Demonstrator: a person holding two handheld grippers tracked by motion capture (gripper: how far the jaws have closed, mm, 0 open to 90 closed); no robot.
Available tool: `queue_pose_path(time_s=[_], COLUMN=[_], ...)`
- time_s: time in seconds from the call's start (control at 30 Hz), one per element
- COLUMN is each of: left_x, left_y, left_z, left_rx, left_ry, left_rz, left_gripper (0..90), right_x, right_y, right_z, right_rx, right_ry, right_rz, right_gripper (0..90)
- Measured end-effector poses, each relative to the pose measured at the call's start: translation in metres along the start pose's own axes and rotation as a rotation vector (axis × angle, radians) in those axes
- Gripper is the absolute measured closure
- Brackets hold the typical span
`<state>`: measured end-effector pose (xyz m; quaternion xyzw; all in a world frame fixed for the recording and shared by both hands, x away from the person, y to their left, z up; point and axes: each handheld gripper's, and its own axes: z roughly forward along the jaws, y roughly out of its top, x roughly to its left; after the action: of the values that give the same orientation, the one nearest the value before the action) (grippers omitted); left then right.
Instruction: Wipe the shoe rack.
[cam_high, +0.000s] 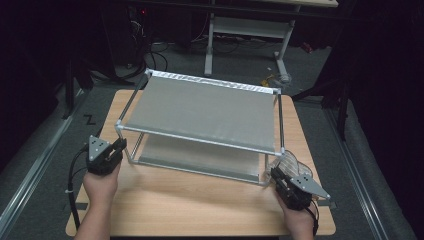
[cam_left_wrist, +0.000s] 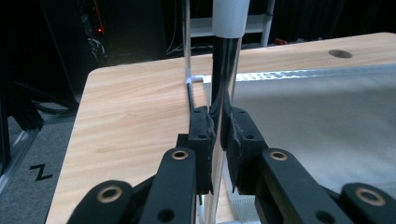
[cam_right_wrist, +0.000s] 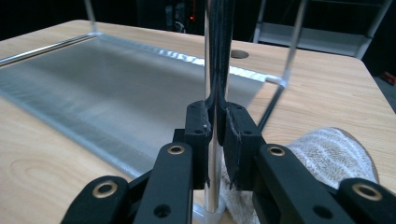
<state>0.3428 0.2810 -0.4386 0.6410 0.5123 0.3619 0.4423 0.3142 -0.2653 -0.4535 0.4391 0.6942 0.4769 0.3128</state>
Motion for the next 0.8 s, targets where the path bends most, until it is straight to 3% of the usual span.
queue_pose_path(time_s=[0.27, 0.8], left_x=[-0.016, -0.015], left_y=[-0.016, -0.016], left_z=[-0.034, -0.031], left_rx=[-0.027, -0.030], left_ry=[0.000, -0.008], left_rz=[0.002, -0.007], left_gripper=[81.1, 80.8], right_x=[-0.014, -0.016], right_y=[0.012, 0.015], right_z=[0.027, 0.031], right_rx=[0.020, 0.030], right_ry=[-0.052, -0.072], right_rz=[0.031, 0.030], right_gripper=[80.7, 80.4])
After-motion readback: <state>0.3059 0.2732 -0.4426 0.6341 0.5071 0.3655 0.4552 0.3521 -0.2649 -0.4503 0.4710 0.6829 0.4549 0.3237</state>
